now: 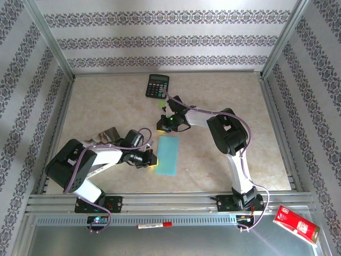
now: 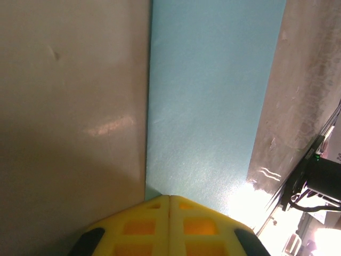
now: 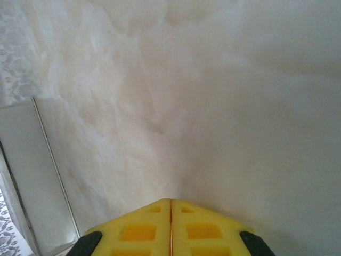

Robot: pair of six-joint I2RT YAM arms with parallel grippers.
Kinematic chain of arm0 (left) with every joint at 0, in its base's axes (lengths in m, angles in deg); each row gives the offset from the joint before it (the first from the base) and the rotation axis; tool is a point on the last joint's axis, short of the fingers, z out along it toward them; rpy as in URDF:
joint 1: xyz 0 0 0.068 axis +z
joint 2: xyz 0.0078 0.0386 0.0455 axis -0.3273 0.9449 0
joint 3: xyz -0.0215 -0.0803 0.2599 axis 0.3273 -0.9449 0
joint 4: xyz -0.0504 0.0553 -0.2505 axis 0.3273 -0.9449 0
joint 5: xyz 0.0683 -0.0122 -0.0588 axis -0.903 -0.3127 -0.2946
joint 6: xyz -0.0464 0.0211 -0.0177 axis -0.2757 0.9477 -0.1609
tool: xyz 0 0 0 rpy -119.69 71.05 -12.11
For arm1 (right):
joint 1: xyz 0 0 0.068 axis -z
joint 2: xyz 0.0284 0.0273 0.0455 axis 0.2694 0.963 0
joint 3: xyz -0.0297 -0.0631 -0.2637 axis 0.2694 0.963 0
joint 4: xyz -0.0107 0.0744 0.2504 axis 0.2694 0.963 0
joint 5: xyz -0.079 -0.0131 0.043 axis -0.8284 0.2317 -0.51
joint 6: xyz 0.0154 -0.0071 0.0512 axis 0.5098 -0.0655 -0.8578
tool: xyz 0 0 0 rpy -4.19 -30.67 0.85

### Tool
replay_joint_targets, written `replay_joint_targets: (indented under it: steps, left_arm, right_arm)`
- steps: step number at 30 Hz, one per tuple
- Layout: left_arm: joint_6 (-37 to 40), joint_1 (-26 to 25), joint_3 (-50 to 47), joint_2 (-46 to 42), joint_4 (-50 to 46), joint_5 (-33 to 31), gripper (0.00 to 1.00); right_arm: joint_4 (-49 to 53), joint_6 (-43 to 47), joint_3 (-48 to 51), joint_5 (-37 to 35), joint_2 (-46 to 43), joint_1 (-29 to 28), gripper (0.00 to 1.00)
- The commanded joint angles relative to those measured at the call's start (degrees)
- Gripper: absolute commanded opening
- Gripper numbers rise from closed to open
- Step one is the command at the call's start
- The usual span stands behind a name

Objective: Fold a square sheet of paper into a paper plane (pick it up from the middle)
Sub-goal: First fold in half a square sheet of paper at the center of the table.

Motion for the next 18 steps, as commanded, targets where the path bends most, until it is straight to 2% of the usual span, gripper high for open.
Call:
replay_joint_targets:
  steps: [1,3,6,10,12,14,18]
  left_arm:
    - [-4.29,-1.29,0.72,-0.15,-4.61,-4.94,0.02]
    - [-8.41,-1.49,2.33,-2.55,-0.27,-4.52,0.09]
    - [-14.27,-1.44,3.1,-5.48,6.17,-5.92,0.2]
    - [-15.96,-1.4,3.58,-5.48,6.75,-8.55,0.23]
    - [-14.73,-1.45,4.98,-2.91,4.83,-8.29,0.19]
    - [-12.54,-1.4,7.28,0.25,1.87,-7.45,0.1]
    - [-9.83,-1.41,9.27,3.84,-1.32,-7.74,0.0]
  right_arm:
    - [5.48,5.89,-1.64,-0.84,-4.96,2.32,0.09]
    - [8.46,8.78,1.84,-1.98,-10.56,2.53,0.12]
    - [10.09,9.68,13.48,-5.04,-21.47,2.14,0.16]
    - [11.08,5.48,30.01,-9.95,-36.44,-0.99,0.22]
    - [10.19,1.78,35.47,-11.32,-41.35,-3.48,0.26]
    - [7.73,-2.82,39.84,-12.36,-44.63,-6.02,0.3]
    - [2.19,-10.65,44.95,-14.52,-47.01,-11.84,0.34]
